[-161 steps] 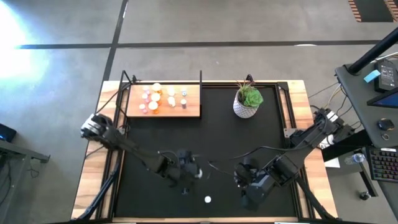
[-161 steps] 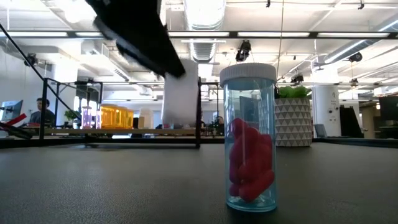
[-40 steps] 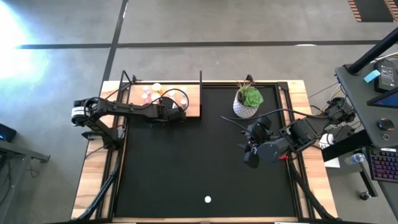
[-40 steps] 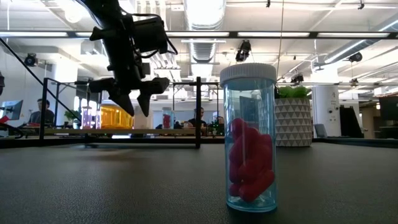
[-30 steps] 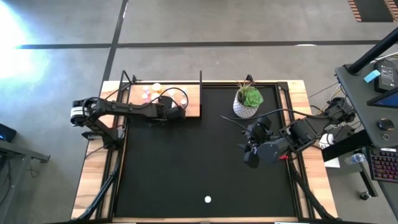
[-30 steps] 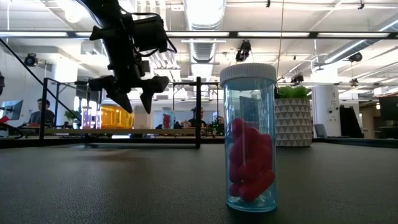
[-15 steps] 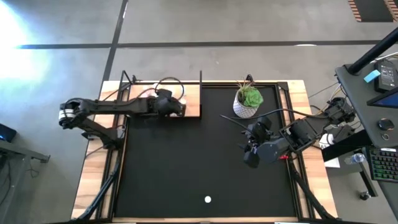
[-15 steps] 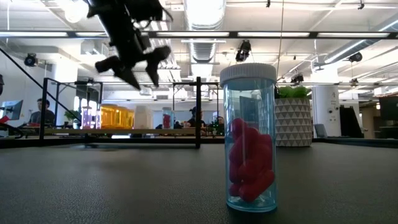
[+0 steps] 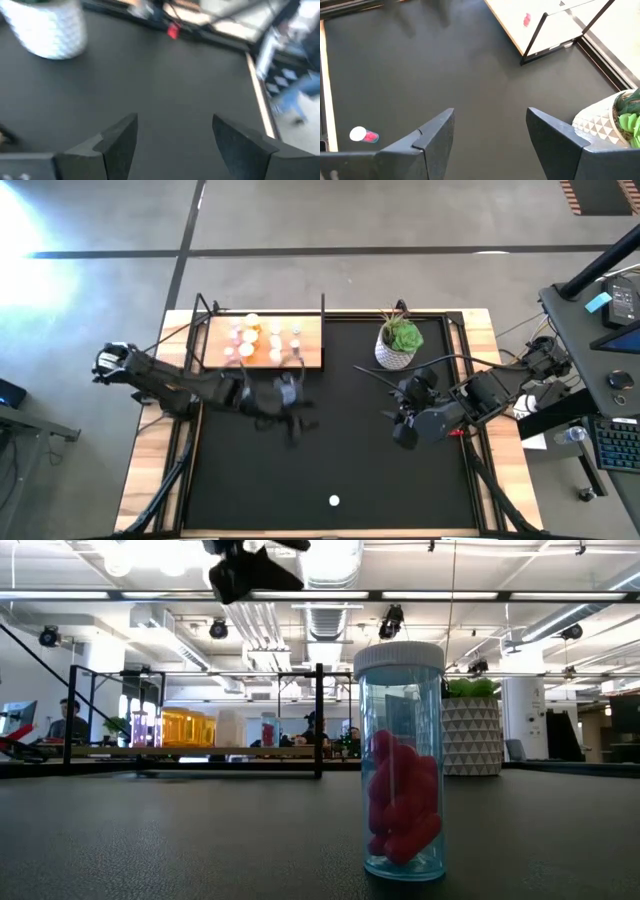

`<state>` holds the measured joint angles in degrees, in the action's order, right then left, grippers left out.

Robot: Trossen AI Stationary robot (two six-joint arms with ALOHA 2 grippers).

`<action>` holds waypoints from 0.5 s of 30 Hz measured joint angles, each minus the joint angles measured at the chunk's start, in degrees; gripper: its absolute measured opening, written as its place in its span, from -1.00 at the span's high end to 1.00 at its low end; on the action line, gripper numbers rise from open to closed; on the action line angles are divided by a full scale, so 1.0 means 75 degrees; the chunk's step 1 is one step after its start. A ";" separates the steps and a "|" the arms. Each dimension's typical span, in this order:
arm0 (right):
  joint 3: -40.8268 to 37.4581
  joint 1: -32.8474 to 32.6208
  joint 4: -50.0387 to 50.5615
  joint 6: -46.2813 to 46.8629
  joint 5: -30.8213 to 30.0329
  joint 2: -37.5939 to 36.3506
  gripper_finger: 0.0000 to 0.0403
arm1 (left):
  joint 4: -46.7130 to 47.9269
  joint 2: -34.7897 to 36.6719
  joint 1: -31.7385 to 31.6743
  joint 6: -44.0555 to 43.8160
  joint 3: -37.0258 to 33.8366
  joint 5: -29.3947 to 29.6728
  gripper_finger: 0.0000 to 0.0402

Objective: Pick and place medicine bottles onto shelf by color
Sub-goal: Put the blue pill bottle on the shelf aligned with the other blue pill bottle

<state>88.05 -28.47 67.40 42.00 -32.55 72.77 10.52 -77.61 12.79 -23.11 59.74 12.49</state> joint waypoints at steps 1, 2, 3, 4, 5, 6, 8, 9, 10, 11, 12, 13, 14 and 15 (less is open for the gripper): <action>0.0000 0.0000 0.0003 -0.0003 0.0000 0.0000 -0.18 | -0.0017 -0.0138 0.0251 -0.0002 -0.0004 0.0000 -0.20; 0.0003 0.0000 0.0006 -0.0003 0.0002 0.0000 -0.18 | -0.0102 -0.0302 0.0499 -0.0020 -0.0013 0.0003 -0.20; 0.0003 0.0000 0.0003 0.0000 0.0003 0.0000 -0.18 | -0.0303 -0.0491 0.0742 -0.0042 -0.0014 0.0006 -0.20; 0.0003 0.0000 0.0005 0.0000 0.0012 0.0000 -0.18 | -0.0570 -0.0701 0.0982 -0.0032 -0.0014 0.0012 -0.20; 0.0003 0.0000 0.0005 0.0000 0.0063 0.0000 -0.18 | -0.0828 -0.0925 0.1229 0.0006 -0.0009 0.0013 -0.20; 0.0003 0.0000 0.0003 0.0002 0.0155 0.0000 -0.18 | -0.1073 -0.1152 0.1455 0.0085 0.0023 0.0012 -0.20; 0.0003 -0.0001 0.0003 0.0067 0.0284 0.0000 -0.18 | -0.1685 -0.1627 0.1874 0.0224 0.0126 0.0031 -0.20; 0.0003 0.0000 0.0003 0.0115 0.0367 0.0000 -0.18 | -0.1903 -0.1834 0.2059 0.0292 0.0188 0.0113 -0.20; 0.0003 0.0000 0.0003 0.0175 0.0435 0.0000 -0.18 | -0.2008 -0.2025 0.2229 0.0343 0.0269 0.0247 -0.20; 0.0003 -0.0003 0.0003 0.0195 0.0517 0.0000 -0.18 | -0.2095 -0.2226 0.2389 0.0366 0.0386 0.0440 -0.20; 0.0003 0.0000 0.0003 0.0198 0.0583 0.0000 -0.18 | -0.2128 -0.2406 0.2532 0.0386 0.0517 0.0680 -0.20; 0.0003 -0.0003 0.0003 0.0201 0.0607 0.0000 -0.18 | -0.2126 -0.2590 0.2661 0.0387 0.0639 0.0917 -0.20; 0.0003 -0.0006 0.0001 0.0201 0.0609 0.0000 -0.18 | -0.2148 -0.2777 0.2773 0.0389 0.0761 0.1094 -0.20; 0.0003 -0.0006 0.0000 0.0201 0.0609 0.0000 -0.18 | -0.2155 -0.2980 0.2864 0.0390 0.0913 0.1213 -0.20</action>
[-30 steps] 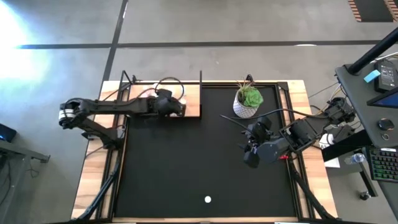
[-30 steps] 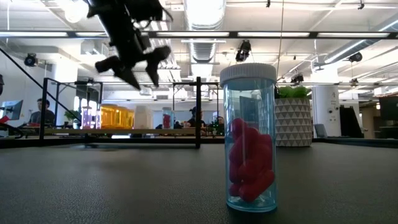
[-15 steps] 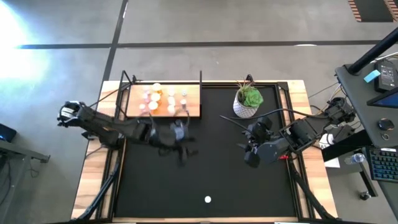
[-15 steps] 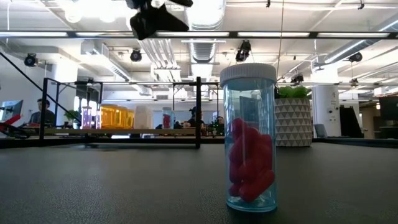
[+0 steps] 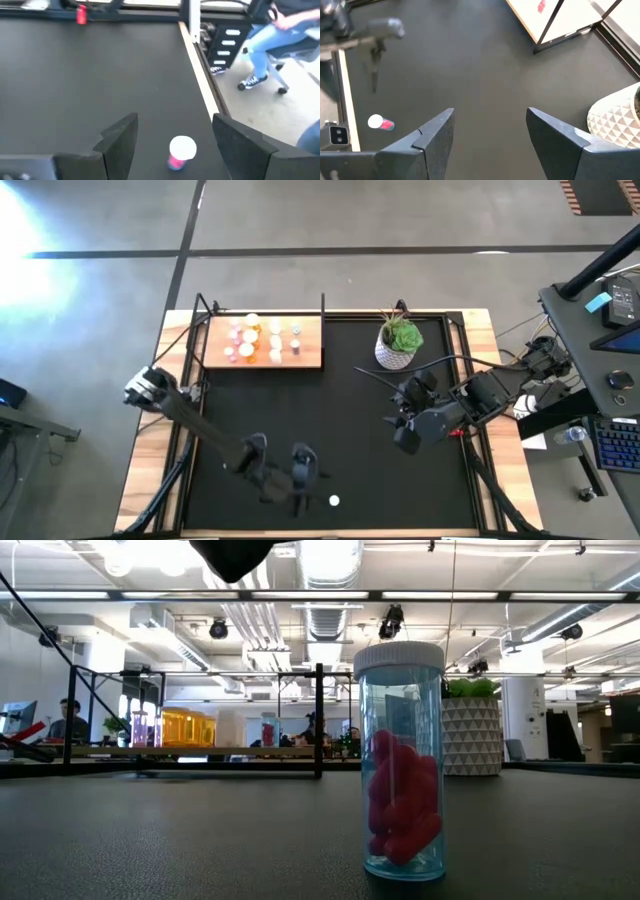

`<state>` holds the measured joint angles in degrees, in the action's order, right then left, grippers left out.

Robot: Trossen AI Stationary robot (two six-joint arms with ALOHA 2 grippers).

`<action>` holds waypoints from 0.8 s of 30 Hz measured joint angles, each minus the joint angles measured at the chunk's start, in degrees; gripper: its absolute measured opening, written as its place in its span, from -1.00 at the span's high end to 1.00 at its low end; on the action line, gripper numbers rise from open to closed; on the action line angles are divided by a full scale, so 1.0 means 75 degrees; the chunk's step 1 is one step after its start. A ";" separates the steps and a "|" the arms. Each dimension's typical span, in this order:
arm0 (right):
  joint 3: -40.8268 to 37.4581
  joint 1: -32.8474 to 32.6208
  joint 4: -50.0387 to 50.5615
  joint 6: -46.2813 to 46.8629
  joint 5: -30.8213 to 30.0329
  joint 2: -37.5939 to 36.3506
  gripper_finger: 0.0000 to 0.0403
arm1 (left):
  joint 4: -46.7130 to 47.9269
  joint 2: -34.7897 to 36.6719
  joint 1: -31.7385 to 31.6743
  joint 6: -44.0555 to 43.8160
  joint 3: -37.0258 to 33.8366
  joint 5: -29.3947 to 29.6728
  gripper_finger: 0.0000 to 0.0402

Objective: Pick and place medicine bottles onto shelf by color
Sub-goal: Put the blue pill bottle on the shelf aligned with the other blue pill bottle

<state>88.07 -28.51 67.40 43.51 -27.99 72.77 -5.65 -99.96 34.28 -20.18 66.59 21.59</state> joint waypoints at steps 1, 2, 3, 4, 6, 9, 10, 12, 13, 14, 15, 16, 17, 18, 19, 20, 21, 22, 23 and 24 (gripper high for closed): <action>0.0000 0.0000 0.0000 0.0000 0.0000 0.0000 -0.18 | -0.0008 -0.0214 0.0077 0.0000 0.0155 0.0019 -0.20; 0.0000 0.0000 -0.0001 0.0000 0.0000 0.0000 -0.18 | -0.0002 -0.0414 0.0142 0.0003 0.0297 0.0019 -0.20; 0.0000 0.0000 -0.0003 0.0000 0.0002 0.0000 -0.18 | 0.0009 -0.0639 0.0195 0.0004 0.0454 0.0017 -0.20; 0.0000 0.0000 -0.0003 0.0000 0.0003 0.0000 -0.18 | 0.0009 -0.0848 0.0236 0.0017 0.0609 0.0016 -0.20; 0.0000 0.0000 -0.0006 0.0000 0.0009 0.0000 -0.18 | 0.0029 -0.1202 0.0322 0.0174 0.0874 0.0019 -0.20; 0.0000 0.0000 -0.0018 0.0003 0.0118 0.0000 -0.18 | 0.0012 -0.1576 0.0383 0.0398 0.1210 0.0211 -0.20; 0.0000 0.0000 -0.0018 0.0004 0.0143 0.0000 -0.18 | -0.0001 -0.1674 0.0391 0.0407 0.1288 0.0249 -0.20; 0.0000 0.0000 -0.0023 0.0010 0.0160 0.0000 -0.18 | -0.0020 -0.1862 0.0391 0.0407 0.1361 0.0293 -0.19; 0.0000 0.0000 -0.0023 0.0057 0.0163 0.0000 -0.18 | -0.0002 -0.1939 0.0388 0.0402 0.1364 0.0317 -0.19; 0.0000 0.0000 -0.0023 0.0093 0.0163 0.0000 -0.18 | 0.0027 -0.2030 0.0388 0.0391 0.1353 0.0328 -0.19; -0.0001 0.0000 -0.0020 0.0124 0.0166 0.0000 -0.18 | 0.0023 -0.2086 0.0380 0.0348 0.1343 0.0351 -0.19; 0.0000 0.0000 -0.0024 0.0151 0.0166 0.0000 -0.18 | 0.0049 -0.2128 0.0380 0.0347 0.1315 0.0443 -0.19; 0.0000 0.0000 -0.0019 0.0169 0.0169 0.0000 -0.18 | 0.0074 -0.2155 0.0380 0.0348 0.1311 0.0562 -0.19; 0.0000 0.0000 -0.0022 0.0173 0.0186 0.0000 -0.18 | 0.0042 -0.2173 0.0380 0.0347 0.1311 0.0629 -0.19; 0.0000 0.0000 -0.0020 0.0176 0.0192 0.0000 -0.18 | 0.0019 -0.2183 0.0381 0.0346 0.1311 0.0684 -0.19; 0.0000 0.0000 -0.0020 0.0181 0.0192 0.0000 -0.18 | 0.0011 -0.2195 0.0383 0.0340 0.1311 0.0693 -0.19; -0.0001 0.0000 -0.0020 0.0181 0.0192 0.0000 -0.18 | 0.0006 -0.2220 0.0383 0.0338 0.1302 0.0702 -0.19; 0.0000 0.0000 -0.0020 0.0181 0.0192 0.0000 -0.18 | 0.0006 -0.2250 0.0383 0.0330 0.1289 0.0707 -0.19; 0.0000 0.0000 -0.0020 0.0181 0.0192 0.0000 -0.18 | 0.0022 -0.2283 0.0383 0.0259 0.1262 0.0707 -0.19; 0.0000 0.0000 -0.0020 0.0181 0.0192 0.0000 -0.18 | 0.0032 -0.2325 0.0383 0.0113 0.1247 0.0707 -0.19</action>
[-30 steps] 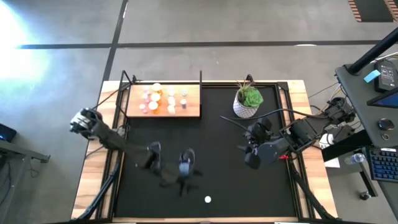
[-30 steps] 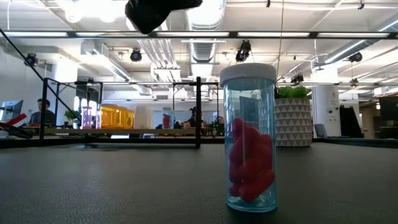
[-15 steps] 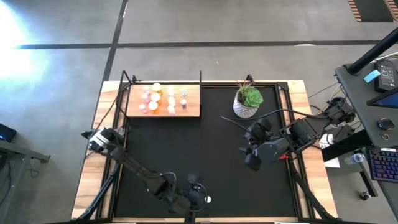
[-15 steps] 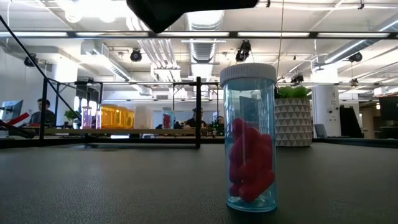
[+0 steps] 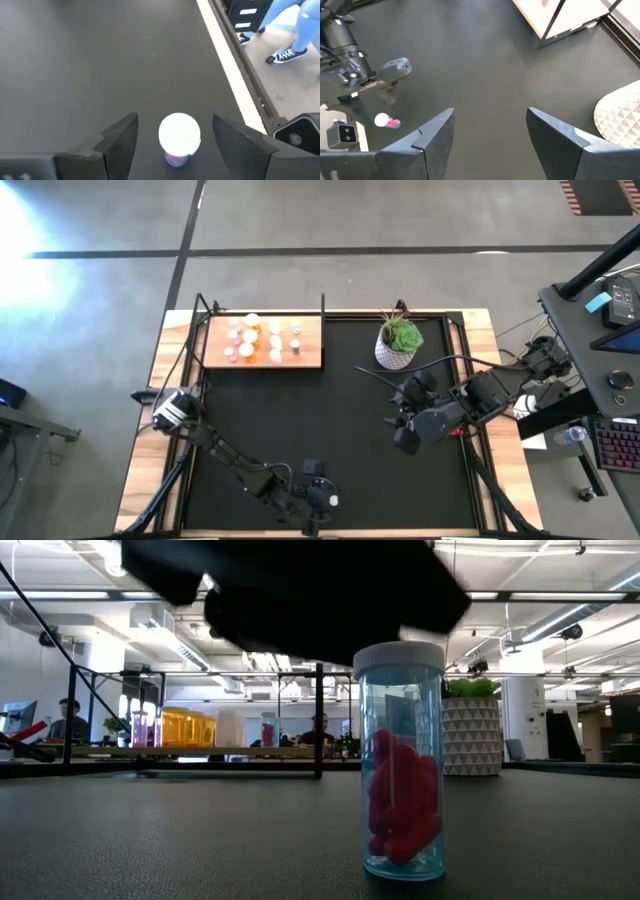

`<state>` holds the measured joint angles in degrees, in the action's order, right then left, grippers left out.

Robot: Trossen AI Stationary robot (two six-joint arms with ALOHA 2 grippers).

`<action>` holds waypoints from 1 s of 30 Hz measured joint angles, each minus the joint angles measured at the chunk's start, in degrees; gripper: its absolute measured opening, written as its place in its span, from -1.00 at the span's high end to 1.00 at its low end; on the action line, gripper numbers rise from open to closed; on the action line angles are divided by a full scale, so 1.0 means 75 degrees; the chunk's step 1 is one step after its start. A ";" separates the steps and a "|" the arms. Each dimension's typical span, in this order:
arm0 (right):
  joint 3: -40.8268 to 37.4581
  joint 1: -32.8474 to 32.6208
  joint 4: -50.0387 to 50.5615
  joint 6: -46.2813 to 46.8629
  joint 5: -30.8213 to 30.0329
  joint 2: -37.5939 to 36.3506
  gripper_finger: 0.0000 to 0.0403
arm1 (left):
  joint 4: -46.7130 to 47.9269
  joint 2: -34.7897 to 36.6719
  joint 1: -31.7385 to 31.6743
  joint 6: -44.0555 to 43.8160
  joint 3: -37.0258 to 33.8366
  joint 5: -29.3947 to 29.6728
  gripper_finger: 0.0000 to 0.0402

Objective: Pick and place medicine bottles onto shelf by color
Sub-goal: Put the blue pill bottle on the shelf aligned with the other blue pill bottle

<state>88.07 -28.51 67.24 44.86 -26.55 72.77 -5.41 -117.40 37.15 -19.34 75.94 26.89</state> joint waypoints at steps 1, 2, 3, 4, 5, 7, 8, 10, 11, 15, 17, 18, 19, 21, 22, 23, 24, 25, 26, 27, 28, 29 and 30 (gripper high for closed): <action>0.0000 0.0000 0.0000 0.0000 0.0000 0.0000 -0.18 | 0.0002 -0.0029 -0.0003 -0.0182 -0.0014 -0.0005 -0.19; 0.0000 0.0000 0.0002 0.0000 0.0000 0.0002 -0.18 | 0.0003 -0.0043 -0.0003 -0.0325 -0.0032 -0.0009 -0.19; -0.0001 0.0000 0.0000 0.0000 0.0000 0.0003 -0.18 | 0.0006 -0.0044 -0.0003 -0.0370 -0.0036 -0.0012 -0.19; 0.0000 0.0000 0.0000 0.0000 0.0000 0.0003 -0.18 | 0.0000 -0.0044 -0.0003 -0.0371 -0.0035 -0.0014 -0.19; 0.0000 0.0000 0.0000 0.0000 0.0000 0.0003 -0.18 | -0.0011 -0.0044 -0.0003 -0.0372 -0.0035 -0.0005 -0.19; 0.0000 0.0000 0.0000 0.0000 0.0000 0.0003 -0.18 | -0.0007 -0.0044 -0.0003 -0.0378 -0.0039 0.0003 -0.19; -0.0001 0.0000 0.0000 0.0000 0.0000 0.0003 -0.18 | -0.0002 -0.0044 -0.0003 -0.0378 -0.0044 0.0003 -0.19; 0.0000 0.0000 0.0000 0.0000 0.0000 0.0003 -0.18 | 0.0001 -0.0044 -0.0006 -0.0388 -0.0044 0.0000 -0.19; 0.0000 0.0000 0.0000 0.0000 0.0000 0.0003 -0.18 | 0.0028 -0.0044 -0.0006 -0.0446 -0.0044 0.0000 -0.19; 0.0000 0.0000 0.0003 0.0012 0.0000 0.0003 -0.18 | 0.0283 -0.0126 -0.0009 -0.0830 -0.0065 -0.0032 -0.19; -0.0002 0.0000 -0.0003 0.0009 0.0000 0.0003 -0.18 | 0.0266 -0.0126 -0.0009 -0.0954 -0.0075 -0.0035 -0.19; -0.0003 0.0000 0.0000 0.0007 0.0000 0.0003 -0.18 | 0.0234 -0.0126 -0.0009 -0.0963 -0.0078 -0.0032 -0.18; -0.0004 0.0000 0.0000 0.0005 0.0000 0.0003 -0.18 | 0.0236 -0.0123 -0.0014 -0.0969 -0.0081 -0.0027 -0.16; -0.0009 0.0000 0.0003 0.0000 0.0000 0.0003 -0.18 | 0.0258 -0.0123 -0.0020 -0.0969 -0.0081 -0.0026 -0.09; -0.0012 0.0000 0.0000 -0.0006 0.0000 0.0003 -0.18 | 0.0256 -0.0123 -0.0020 -0.0972 -0.0081 -0.0026 -0.04; -0.0012 0.0000 0.0000 -0.0014 -0.0002 0.0003 -0.18 | 0.0242 -0.0123 -0.0022 -0.0975 -0.0081 -0.0031 0.01; -0.0012 0.0000 0.0000 -0.0053 0.0000 0.0003 -0.18 | 0.0236 -0.0123 -0.0025 -0.0975 -0.0081 -0.0042 0.06; -0.0012 0.0000 0.0000 -0.0072 -0.0003 0.0003 -0.18 | 0.0240 -0.0123 -0.0030 -0.0977 -0.0081 -0.0070 0.12; -0.0016 0.0000 0.0000 -0.0080 -0.0003 0.0003 -0.18 | 0.0245 -0.0123 -0.0041 -0.0978 -0.0081 -0.0116 0.18; -0.0017 0.0000 0.0003 -0.0083 -0.0003 0.0003 -0.18 | 0.0245 -0.0123 -0.0041 -0.0975 -0.0081 -0.0125 0.23; -0.0017 0.0000 0.0000 -0.0087 -0.0002 0.0003 -0.18 | 0.0238 -0.0123 -0.0041 -0.0975 -0.0081 -0.0125 0.29; -0.0020 0.0000 0.0000 -0.0089 -0.0003 0.0003 -0.18 | 0.0219 -0.0123 -0.0041 -0.0975 -0.0081 -0.0125 0.34; -0.0023 0.0000 0.0003 -0.0101 -0.0003 0.0003 -0.18 | 0.0188 -0.0123 -0.0041 -0.0975 -0.0081 -0.0131 0.40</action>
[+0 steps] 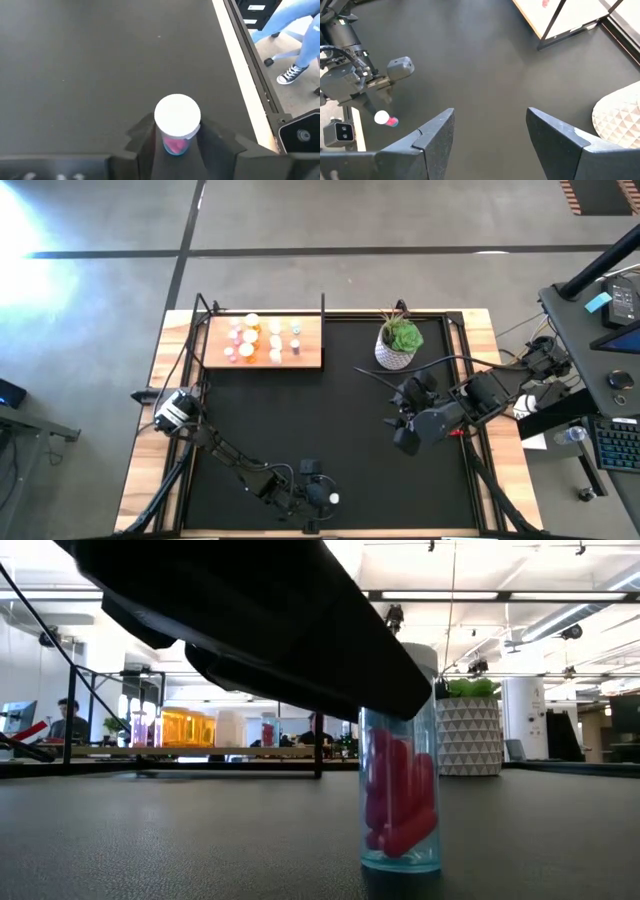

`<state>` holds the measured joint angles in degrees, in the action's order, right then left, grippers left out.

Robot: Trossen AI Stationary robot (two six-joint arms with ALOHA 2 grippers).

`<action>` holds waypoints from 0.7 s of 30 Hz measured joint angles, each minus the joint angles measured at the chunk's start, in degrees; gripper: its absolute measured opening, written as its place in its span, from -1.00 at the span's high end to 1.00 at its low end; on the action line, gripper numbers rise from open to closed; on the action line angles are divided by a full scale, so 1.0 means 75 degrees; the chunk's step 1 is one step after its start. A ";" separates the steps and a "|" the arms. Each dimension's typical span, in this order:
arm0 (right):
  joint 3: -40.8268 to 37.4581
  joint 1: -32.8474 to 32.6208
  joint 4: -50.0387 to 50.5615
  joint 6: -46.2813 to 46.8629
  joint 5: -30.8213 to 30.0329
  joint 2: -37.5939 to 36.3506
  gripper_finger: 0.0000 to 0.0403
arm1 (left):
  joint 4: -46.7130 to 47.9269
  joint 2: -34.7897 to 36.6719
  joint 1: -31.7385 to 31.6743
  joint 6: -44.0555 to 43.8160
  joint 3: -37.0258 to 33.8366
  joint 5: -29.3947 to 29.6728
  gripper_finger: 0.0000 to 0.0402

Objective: Pick and place medicine bottles onto shelf by color
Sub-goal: Put the blue pill bottle on the shelf aligned with the other blue pill bottle

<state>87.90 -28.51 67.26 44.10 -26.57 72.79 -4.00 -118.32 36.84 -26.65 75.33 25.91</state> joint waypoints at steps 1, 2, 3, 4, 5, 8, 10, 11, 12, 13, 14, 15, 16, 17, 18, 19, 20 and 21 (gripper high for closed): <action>0.0000 0.0000 -0.0002 -0.0022 0.0000 0.0000 -0.18 | -0.0005 0.0000 0.0000 0.0000 0.0000 -0.0012 0.44; -0.0003 0.0000 -0.0003 -0.0029 0.0000 0.0000 -0.18 | -0.0005 0.0002 0.0000 0.0000 0.0000 -0.0012 0.49; -0.0003 0.0000 -0.0003 -0.0033 0.0000 0.0000 -0.18 | -0.0004 0.0001 0.0000 0.0000 0.0007 -0.0012 0.52; -0.0003 0.0000 -0.0003 -0.0036 0.0000 0.0000 -0.18 | -0.0005 0.0003 0.0000 -0.0001 0.0018 -0.0012 0.55; -0.0003 0.0000 0.0000 -0.0040 0.0000 0.0000 -0.18 | -0.0007 0.0003 0.0000 -0.0001 0.0033 -0.0012 0.57; -0.0006 0.0000 0.0000 -0.0068 0.0000 0.0000 -0.18 | -0.0010 0.0011 0.0000 -0.0009 0.0095 -0.0012 0.59; -0.0006 0.0000 0.0000 -0.0074 0.0000 0.0000 -0.18 | -0.0008 0.0024 -0.0011 -0.0011 0.0118 -0.0013 0.58; -0.0006 0.0000 0.0000 -0.0084 0.0000 0.0000 -0.18 | -0.0007 0.0040 -0.0022 -0.0012 0.0125 -0.0014 0.57; -0.0006 0.0000 0.0003 -0.0095 0.0000 0.0000 -0.18 | 0.0011 0.0087 -0.0041 -0.0052 0.0123 -0.0010 0.56; -0.0006 0.0000 0.0007 -0.0128 0.0000 0.0000 -0.18 | 0.0029 0.0149 -0.0069 -0.0180 0.0110 0.0014 0.56; -0.0006 0.0000 0.0018 -0.0187 0.0000 0.0000 -0.18 | 0.0053 0.0232 -0.0111 -0.0359 0.0093 0.0088 0.55; -0.0006 0.0000 0.0032 -0.0215 0.0000 0.0000 -0.18 | 0.0064 0.0343 -0.0161 -0.0516 0.0043 0.0208 0.55; -0.0006 0.0000 0.0047 -0.0244 0.0000 0.0000 -0.18 | 0.0072 0.0444 -0.0224 -0.0609 -0.0002 0.0378 0.55; -0.0006 0.0000 0.0070 -0.0284 -0.0001 0.0000 -0.18 | 0.0067 0.0554 -0.0283 -0.0643 -0.0051 0.0553 0.55; -0.0006 0.0000 0.0103 -0.0298 0.0000 0.0000 -0.18 | 0.0100 0.0655 -0.0348 -0.0665 -0.0094 0.0777 0.55; -0.0006 0.0000 0.0171 -0.0301 -0.0003 0.0000 -0.18 | 0.0199 0.0771 -0.0423 -0.0673 -0.0114 0.1022 0.55; -0.0006 0.0000 0.0274 -0.0303 -0.0003 0.0000 -0.18 | 0.0341 0.0897 -0.0495 -0.0669 -0.0125 0.1226 0.55; -0.0006 0.0003 0.0409 -0.0311 -0.0014 0.0000 -0.18 | 0.0506 0.1003 -0.0582 -0.0673 -0.0131 0.1405 0.55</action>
<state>87.85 -28.49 70.33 41.77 -26.67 72.79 -0.21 -110.80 32.47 -31.70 74.35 36.45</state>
